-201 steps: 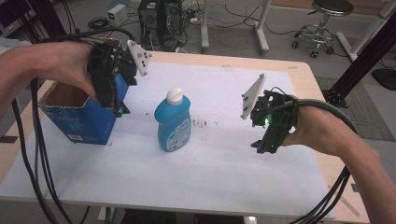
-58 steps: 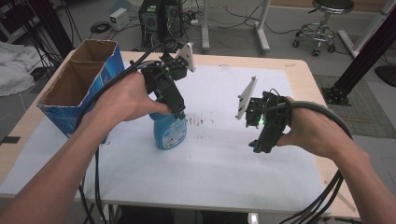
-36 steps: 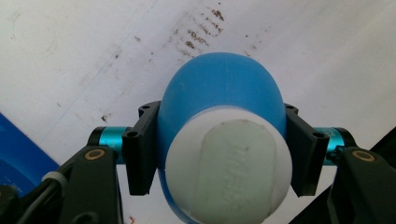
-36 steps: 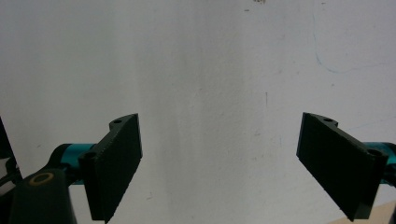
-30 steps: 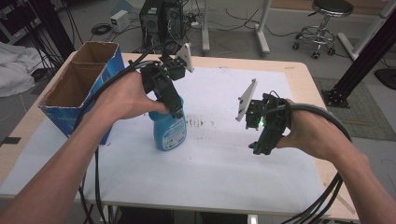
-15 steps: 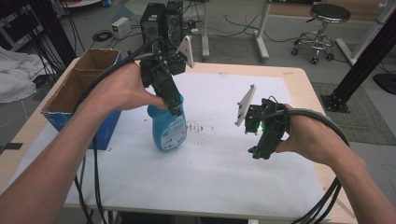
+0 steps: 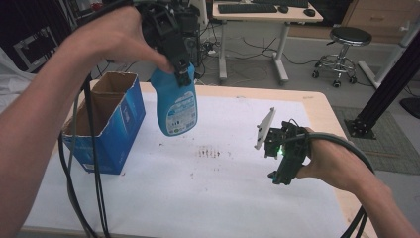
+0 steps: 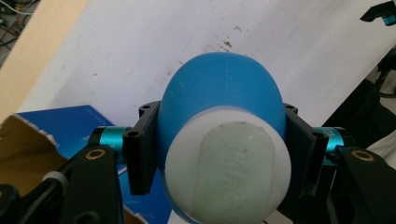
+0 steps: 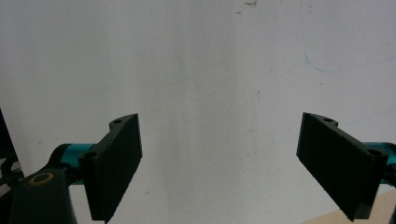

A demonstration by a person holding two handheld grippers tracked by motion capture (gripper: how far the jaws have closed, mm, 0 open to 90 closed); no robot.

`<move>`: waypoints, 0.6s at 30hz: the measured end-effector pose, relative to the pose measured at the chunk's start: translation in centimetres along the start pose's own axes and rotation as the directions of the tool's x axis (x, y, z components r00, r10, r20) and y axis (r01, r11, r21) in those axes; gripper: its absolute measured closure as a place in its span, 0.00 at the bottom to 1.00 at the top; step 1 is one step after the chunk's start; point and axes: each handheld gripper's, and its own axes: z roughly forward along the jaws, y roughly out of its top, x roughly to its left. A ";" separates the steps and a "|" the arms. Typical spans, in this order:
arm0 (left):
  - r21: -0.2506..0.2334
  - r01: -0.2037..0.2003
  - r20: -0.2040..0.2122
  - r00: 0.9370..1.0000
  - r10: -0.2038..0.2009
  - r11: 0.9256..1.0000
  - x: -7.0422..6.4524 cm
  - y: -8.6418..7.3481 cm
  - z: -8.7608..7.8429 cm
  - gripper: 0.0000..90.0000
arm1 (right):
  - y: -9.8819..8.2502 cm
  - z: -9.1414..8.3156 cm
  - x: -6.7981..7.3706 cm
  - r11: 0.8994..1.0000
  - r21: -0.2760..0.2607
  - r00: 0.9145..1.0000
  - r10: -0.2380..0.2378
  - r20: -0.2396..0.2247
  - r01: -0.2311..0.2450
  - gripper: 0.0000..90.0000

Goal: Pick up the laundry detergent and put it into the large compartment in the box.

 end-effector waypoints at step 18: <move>-0.022 0.114 -0.013 0.993 -0.114 0.993 5.5 -4.0 -4.1 0.43 | -0.3 -0.1 0.0 1.000 -0.003 1.000 0.001 0.007 0.000 0.15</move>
